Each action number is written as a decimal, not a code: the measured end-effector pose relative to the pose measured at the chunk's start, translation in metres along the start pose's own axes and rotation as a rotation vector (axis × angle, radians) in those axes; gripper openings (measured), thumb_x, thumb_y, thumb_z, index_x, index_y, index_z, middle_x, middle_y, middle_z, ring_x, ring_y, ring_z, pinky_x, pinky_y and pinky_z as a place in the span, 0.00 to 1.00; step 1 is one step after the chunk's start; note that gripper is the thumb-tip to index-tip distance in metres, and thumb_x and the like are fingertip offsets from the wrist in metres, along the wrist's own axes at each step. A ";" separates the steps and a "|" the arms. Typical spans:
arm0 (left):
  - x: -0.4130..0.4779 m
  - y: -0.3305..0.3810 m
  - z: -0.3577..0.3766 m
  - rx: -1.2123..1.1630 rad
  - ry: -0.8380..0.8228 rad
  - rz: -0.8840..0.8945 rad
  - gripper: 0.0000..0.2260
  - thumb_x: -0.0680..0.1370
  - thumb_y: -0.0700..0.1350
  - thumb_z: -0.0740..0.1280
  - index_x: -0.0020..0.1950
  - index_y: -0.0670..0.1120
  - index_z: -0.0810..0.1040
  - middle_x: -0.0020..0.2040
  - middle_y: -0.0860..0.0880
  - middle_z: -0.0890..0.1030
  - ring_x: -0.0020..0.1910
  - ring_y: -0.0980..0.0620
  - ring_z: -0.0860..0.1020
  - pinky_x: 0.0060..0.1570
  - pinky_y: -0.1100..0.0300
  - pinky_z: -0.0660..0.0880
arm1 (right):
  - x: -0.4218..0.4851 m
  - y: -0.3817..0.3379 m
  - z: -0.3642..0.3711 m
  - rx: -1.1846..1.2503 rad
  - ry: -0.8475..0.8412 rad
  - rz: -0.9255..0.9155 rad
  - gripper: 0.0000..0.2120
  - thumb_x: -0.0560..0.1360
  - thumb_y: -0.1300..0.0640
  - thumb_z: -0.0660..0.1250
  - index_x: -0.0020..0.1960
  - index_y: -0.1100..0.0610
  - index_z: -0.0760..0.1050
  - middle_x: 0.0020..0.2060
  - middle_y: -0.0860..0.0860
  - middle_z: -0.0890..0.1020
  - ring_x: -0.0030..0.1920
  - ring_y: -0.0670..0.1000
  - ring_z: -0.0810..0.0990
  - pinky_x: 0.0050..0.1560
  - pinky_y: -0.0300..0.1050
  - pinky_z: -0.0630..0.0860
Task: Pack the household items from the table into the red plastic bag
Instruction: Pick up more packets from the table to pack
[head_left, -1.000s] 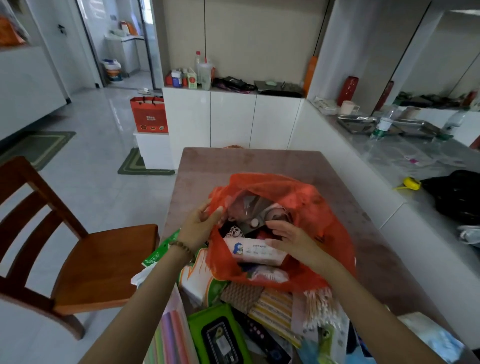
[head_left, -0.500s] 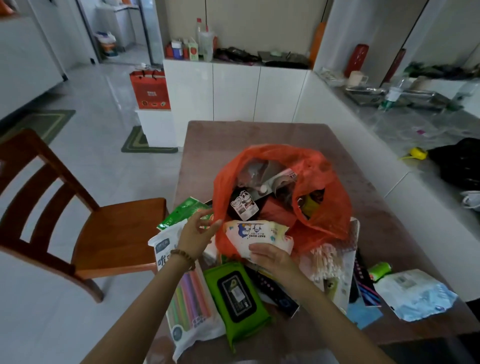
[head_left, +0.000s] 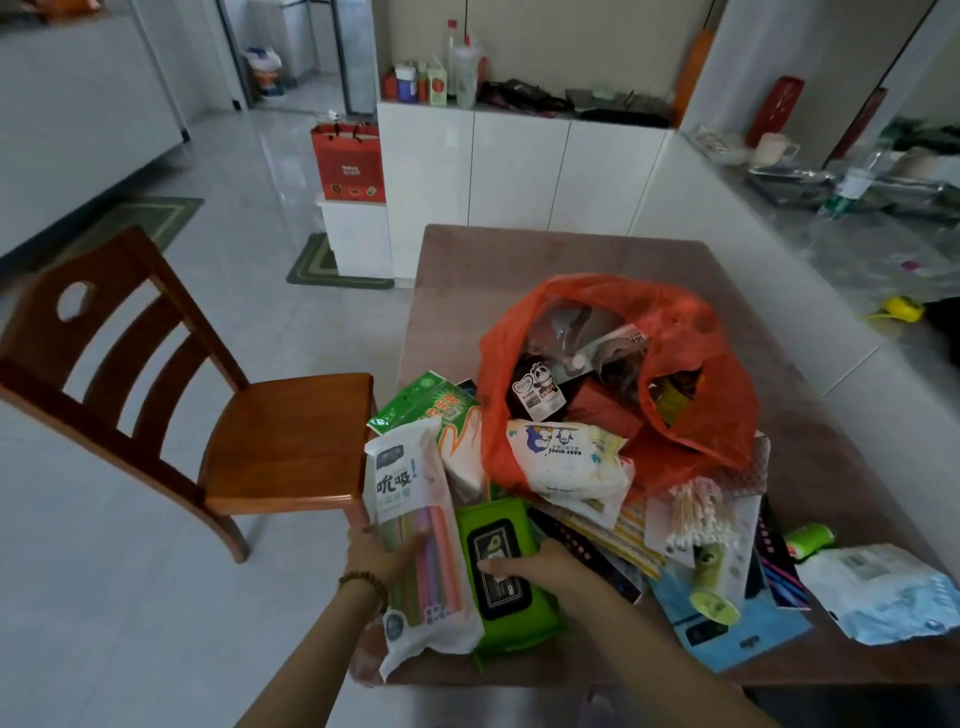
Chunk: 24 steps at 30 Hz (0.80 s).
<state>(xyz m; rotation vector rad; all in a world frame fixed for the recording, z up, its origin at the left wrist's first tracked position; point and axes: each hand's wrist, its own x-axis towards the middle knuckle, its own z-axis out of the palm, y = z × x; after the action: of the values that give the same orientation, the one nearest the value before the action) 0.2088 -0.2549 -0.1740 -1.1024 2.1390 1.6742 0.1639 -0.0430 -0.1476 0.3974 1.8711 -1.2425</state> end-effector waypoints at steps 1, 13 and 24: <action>0.001 -0.001 -0.001 0.010 -0.051 -0.008 0.31 0.66 0.55 0.76 0.61 0.42 0.70 0.61 0.38 0.77 0.54 0.41 0.78 0.51 0.50 0.79 | -0.001 0.000 0.004 -0.011 0.013 -0.009 0.40 0.57 0.51 0.83 0.64 0.60 0.71 0.54 0.55 0.81 0.55 0.54 0.80 0.56 0.52 0.79; -0.035 0.035 -0.049 -0.332 -0.118 0.319 0.20 0.69 0.52 0.70 0.59 0.54 0.71 0.52 0.47 0.82 0.47 0.48 0.83 0.41 0.56 0.81 | -0.070 -0.062 -0.025 0.128 -0.148 -0.346 0.30 0.57 0.44 0.79 0.56 0.54 0.79 0.49 0.53 0.86 0.50 0.53 0.85 0.50 0.50 0.82; -0.065 0.130 -0.010 -0.424 -0.568 0.457 0.32 0.63 0.53 0.76 0.64 0.52 0.70 0.55 0.51 0.83 0.53 0.49 0.82 0.44 0.57 0.80 | -0.084 -0.103 -0.005 0.581 -0.132 -0.442 0.33 0.61 0.43 0.75 0.63 0.54 0.75 0.51 0.57 0.85 0.49 0.57 0.85 0.40 0.51 0.82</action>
<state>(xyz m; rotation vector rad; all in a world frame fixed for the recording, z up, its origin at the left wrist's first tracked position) 0.1707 -0.2270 -0.0363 -0.1350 1.7794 2.3567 0.1454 -0.0714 -0.0195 0.1949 1.5015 -2.0689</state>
